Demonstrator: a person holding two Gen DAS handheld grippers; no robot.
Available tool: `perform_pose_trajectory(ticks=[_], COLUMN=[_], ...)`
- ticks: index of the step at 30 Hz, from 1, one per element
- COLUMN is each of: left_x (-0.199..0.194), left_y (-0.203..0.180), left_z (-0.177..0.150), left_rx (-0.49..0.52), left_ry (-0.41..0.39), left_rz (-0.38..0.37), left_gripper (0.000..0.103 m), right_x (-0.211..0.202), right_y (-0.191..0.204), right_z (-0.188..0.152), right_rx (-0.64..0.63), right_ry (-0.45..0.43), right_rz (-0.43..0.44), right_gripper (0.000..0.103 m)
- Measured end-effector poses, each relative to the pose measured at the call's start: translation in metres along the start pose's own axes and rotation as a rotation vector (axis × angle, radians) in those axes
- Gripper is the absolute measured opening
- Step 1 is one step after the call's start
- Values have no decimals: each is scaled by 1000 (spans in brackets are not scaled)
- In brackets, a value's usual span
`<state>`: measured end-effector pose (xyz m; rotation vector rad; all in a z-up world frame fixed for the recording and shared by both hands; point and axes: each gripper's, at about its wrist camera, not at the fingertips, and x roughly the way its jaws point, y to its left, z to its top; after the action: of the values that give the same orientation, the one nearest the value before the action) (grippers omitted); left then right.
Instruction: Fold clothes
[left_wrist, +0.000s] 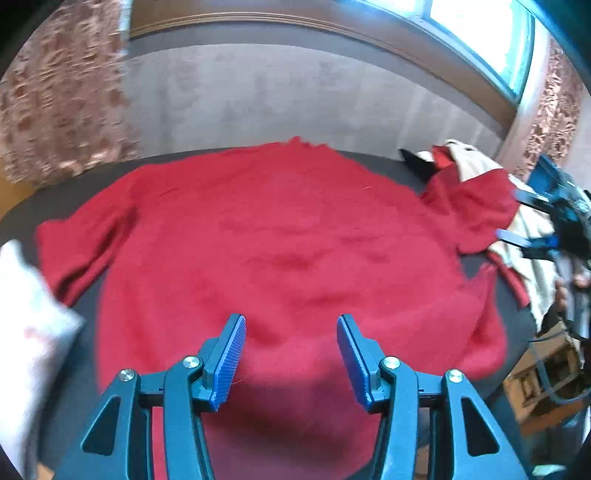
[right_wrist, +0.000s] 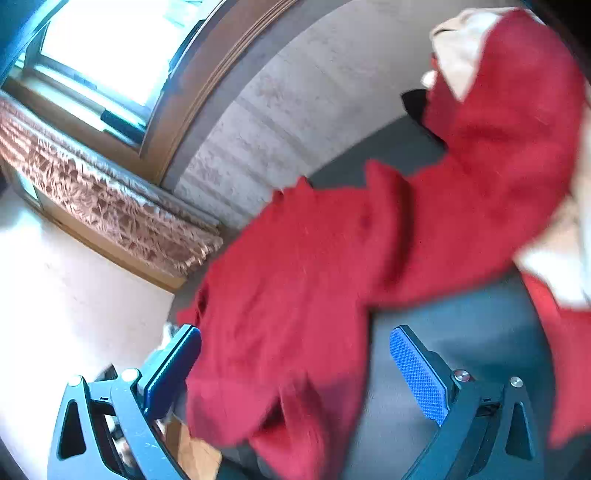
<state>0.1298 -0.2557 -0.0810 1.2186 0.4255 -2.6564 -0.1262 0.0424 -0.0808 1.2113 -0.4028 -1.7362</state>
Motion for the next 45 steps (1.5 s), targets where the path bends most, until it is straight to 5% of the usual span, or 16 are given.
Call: perform_pose_trajectory(ticks=[6,13,17,23,25,28,32,35,39,45], left_x=[43,58,54,47,34,16,5,10,12,4], left_y=[-38,-50,-51,-51,-42,-17,24,43,38,18], left_z=[8,-24,-38,-57,-59,-58,-57,-69,-86,-102], left_rx=[54,71,-7,-58,-85,-153,-285,-306,-209,40], left_ry=[79,153,166,193,152,80,27,74,128,207], left_rz=[-139,-282,-384,-414,-397,-348,-243,-132,-39,113], left_gripper=[52,52,52,52,52,52,52,52,51,52], right_x=[87,142,163,194,199,180,137,121,110,48], right_y=[-18,-48,-51,-46,-35,-9,28,38,17,-10], right_z=[34,72,101,118,115,96,51,3,-62,-122], right_rx=[38,50,-48,-282,-332,-396,-474,-477,-432,-519], right_ry=[129,121,84,119,179,178,176,287,455,418], right_rz=[-65,-146,-236,-471,-512,-445,-265,-138,-112,-203], right_gripper=[103,103,103,103,103,103,103,103,103,103])
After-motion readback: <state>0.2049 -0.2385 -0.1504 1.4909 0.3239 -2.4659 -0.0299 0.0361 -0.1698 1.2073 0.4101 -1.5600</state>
